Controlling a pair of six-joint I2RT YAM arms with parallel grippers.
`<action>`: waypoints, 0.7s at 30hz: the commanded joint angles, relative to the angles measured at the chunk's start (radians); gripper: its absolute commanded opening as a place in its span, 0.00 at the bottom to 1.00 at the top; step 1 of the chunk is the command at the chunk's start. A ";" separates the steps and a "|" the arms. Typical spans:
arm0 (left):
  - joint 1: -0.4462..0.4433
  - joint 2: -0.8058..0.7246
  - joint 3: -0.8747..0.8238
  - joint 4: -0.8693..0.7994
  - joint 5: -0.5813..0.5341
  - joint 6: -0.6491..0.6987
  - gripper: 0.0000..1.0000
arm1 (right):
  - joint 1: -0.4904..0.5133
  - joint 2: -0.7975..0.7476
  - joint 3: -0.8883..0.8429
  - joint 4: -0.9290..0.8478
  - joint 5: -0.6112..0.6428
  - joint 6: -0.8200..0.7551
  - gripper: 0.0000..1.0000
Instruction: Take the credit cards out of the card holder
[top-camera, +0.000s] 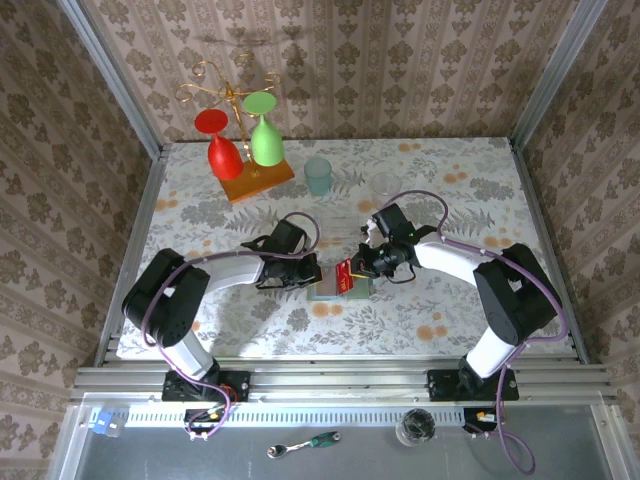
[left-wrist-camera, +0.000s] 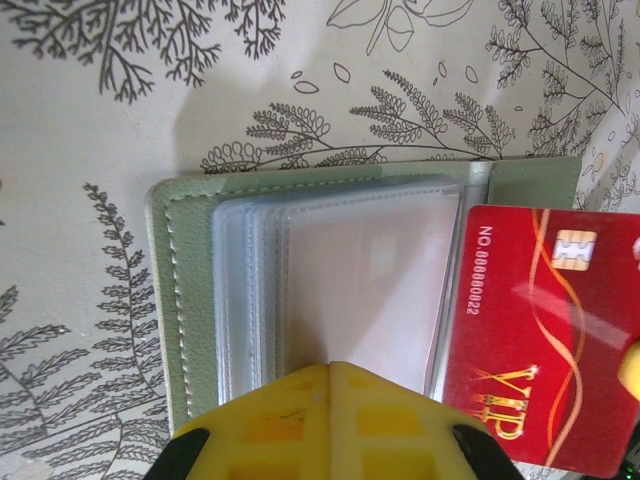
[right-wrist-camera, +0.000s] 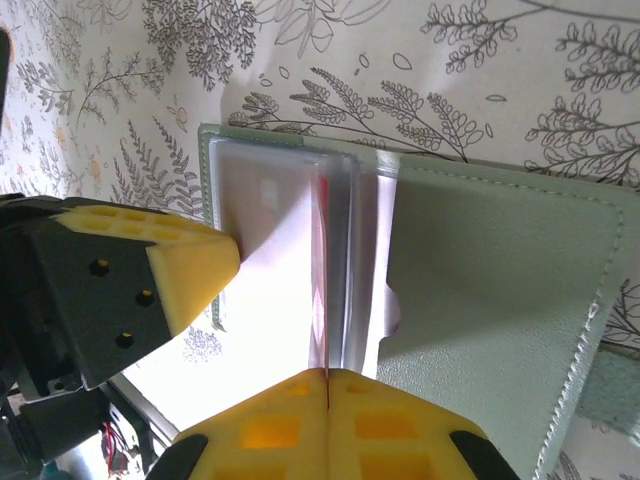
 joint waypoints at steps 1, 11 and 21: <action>-0.001 -0.025 0.011 0.014 0.022 -0.007 0.02 | -0.006 -0.031 0.078 -0.139 0.074 -0.129 0.05; 0.027 -0.123 -0.055 0.056 -0.007 -0.003 0.11 | 0.003 0.046 0.313 -0.428 0.277 -0.659 0.00; 0.076 -0.226 -0.158 0.049 -0.027 -0.009 0.12 | 0.012 0.165 0.583 -0.612 0.359 -1.217 0.00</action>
